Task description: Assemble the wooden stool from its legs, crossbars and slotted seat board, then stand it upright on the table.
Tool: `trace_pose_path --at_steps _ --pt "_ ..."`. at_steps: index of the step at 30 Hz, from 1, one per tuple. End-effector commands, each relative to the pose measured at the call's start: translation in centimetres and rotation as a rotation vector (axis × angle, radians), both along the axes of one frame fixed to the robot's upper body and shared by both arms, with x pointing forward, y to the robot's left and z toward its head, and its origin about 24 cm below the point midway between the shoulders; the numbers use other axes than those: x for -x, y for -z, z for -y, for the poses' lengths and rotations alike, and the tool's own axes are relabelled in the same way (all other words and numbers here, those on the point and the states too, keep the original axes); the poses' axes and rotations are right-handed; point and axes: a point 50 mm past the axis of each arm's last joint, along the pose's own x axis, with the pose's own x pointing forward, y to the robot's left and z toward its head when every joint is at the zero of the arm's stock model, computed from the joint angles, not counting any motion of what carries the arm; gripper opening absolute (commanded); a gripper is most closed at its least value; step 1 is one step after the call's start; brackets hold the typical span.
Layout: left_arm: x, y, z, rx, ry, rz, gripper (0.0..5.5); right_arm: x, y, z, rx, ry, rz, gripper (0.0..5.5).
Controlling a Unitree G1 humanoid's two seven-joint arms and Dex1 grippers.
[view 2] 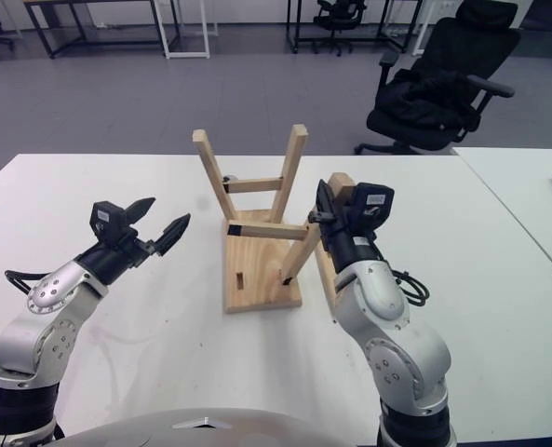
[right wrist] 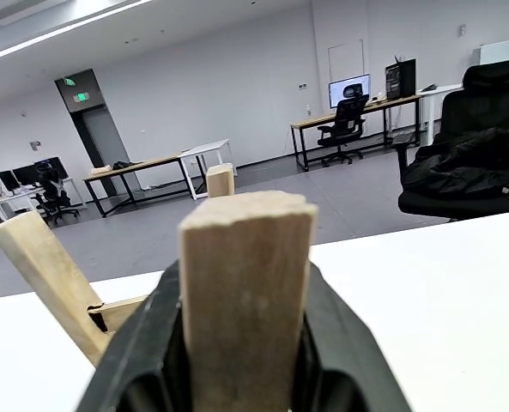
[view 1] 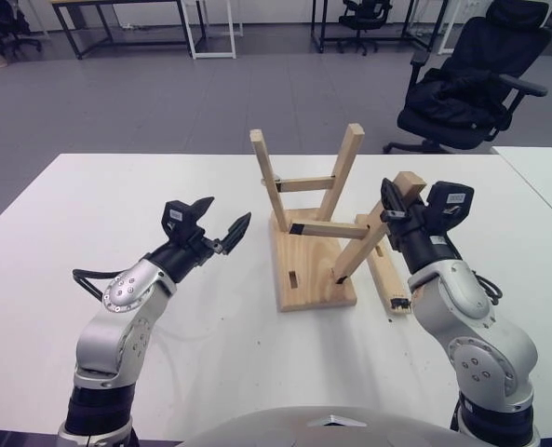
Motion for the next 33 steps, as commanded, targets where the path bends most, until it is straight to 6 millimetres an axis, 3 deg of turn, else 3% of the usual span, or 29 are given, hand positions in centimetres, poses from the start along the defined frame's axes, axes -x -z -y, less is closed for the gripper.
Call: trace_pose_path --at_steps 1,4,7,11,13,20,25,30,33 --pt "0.2 0.2 0.0 -0.007 -0.011 -0.018 4.54 -0.3 2.4 1.2 0.068 -0.017 -0.121 1.05" --pt "0.2 0.3 0.0 -0.005 -0.015 -0.02 4.54 0.5 5.2 0.4 0.236 -0.12 -0.22 1.05" --pt "0.3 0.4 0.1 -0.009 -0.008 -0.024 4.54 1.8 8.3 1.0 0.313 -0.143 -0.334 1.06" --pt "0.3 0.6 0.0 -0.017 -0.008 -0.03 4.54 2.5 9.8 2.2 0.264 -0.09 -0.371 1.07" --pt "0.3 0.6 0.1 -0.019 -0.004 -0.031 4.54 2.1 9.3 2.0 0.267 -0.1 -0.327 1.07" --pt "-0.4 0.5 0.2 -0.026 -0.006 -0.009 4.54 -0.7 3.7 1.5 0.146 -0.121 -0.019 1.07" --pt "-0.7 0.7 0.2 -0.028 -0.004 -0.005 4.54 -1.5 -0.2 0.7 0.098 -0.192 0.159 2.05" --pt "-1.2 0.6 0.1 -0.031 -0.007 0.015 4.54 -2.3 -6.9 1.0 0.068 -0.248 0.408 2.83" --pt "-1.7 0.4 0.2 -0.029 -0.007 0.029 4.54 -2.6 -11.5 3.0 -0.048 -0.204 0.577 3.37"
